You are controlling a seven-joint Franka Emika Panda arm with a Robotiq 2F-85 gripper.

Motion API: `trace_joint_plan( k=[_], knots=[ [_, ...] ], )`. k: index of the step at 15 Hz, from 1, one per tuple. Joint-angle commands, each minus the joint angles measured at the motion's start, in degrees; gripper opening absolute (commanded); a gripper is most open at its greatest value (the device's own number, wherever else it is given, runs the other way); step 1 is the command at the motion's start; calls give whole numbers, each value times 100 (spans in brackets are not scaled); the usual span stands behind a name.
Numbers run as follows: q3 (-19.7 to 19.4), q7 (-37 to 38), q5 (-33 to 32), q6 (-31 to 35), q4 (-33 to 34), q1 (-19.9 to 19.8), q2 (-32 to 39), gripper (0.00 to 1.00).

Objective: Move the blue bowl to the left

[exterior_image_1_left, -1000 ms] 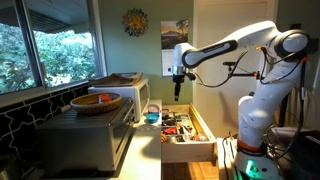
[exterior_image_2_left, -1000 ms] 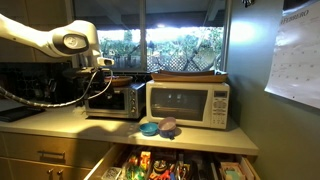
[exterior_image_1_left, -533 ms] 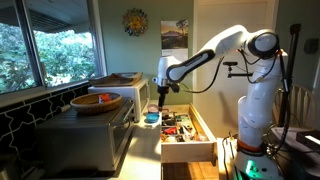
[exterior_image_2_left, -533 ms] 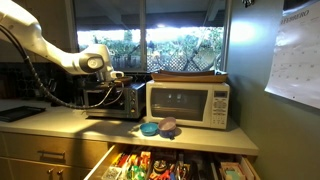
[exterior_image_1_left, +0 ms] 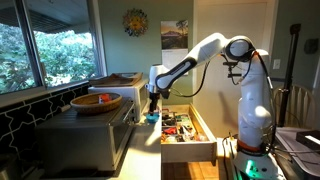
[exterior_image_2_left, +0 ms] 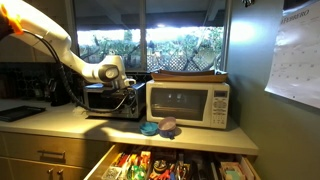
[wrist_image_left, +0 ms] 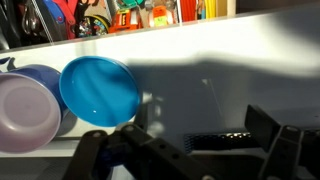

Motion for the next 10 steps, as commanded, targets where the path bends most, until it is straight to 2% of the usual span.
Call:
trace_joint_plan(
  k=[1, 3, 10],
  knots=[
    [-38, 29, -107, 303, 184, -147, 453, 100],
    [9, 6, -40, 207, 122, -146, 325, 100],
    [-23, 54, -234, 347, 197, -183, 660, 100]
  ],
)
